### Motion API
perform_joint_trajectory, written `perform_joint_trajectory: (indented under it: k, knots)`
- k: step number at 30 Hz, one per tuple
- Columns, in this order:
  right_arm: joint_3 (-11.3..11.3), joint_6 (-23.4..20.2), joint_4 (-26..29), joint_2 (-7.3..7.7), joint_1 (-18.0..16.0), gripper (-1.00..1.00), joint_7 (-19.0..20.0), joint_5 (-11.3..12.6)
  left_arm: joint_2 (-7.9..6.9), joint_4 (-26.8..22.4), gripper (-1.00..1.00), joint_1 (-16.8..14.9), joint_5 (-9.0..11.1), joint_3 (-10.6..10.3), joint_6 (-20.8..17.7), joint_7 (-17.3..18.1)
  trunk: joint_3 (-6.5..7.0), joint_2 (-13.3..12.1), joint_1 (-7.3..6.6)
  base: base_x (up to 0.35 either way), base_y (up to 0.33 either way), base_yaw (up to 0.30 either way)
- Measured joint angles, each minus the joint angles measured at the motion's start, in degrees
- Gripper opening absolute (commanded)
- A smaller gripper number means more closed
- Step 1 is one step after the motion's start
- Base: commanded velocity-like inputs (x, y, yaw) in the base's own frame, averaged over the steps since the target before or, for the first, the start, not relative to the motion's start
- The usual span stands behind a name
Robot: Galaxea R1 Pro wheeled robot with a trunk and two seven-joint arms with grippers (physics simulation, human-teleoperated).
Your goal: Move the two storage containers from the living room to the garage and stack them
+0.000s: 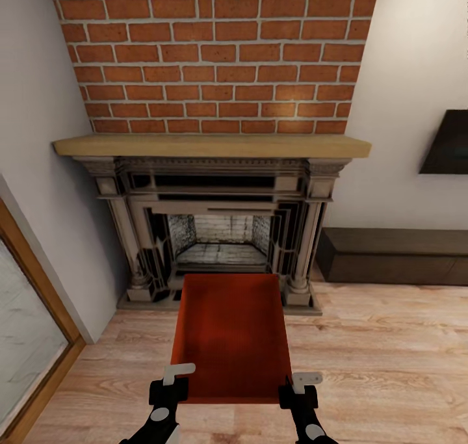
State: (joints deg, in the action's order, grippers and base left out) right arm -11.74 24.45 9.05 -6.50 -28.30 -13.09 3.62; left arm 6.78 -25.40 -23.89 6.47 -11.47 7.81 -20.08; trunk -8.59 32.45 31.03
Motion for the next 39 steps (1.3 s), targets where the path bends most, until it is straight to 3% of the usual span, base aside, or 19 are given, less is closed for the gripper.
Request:
perform_joint_trajectory:
  k: [39]
  knots:
    - [-0.1, -0.1, -0.1, 0.00, 0.0, -1.00, 0.1, 0.2, 0.00, 0.0, -1.00, 0.0, 0.1, -0.1, -0.3, 0.0, 3.24, 0.0, 0.00, 0.000, 0.000, 0.000]
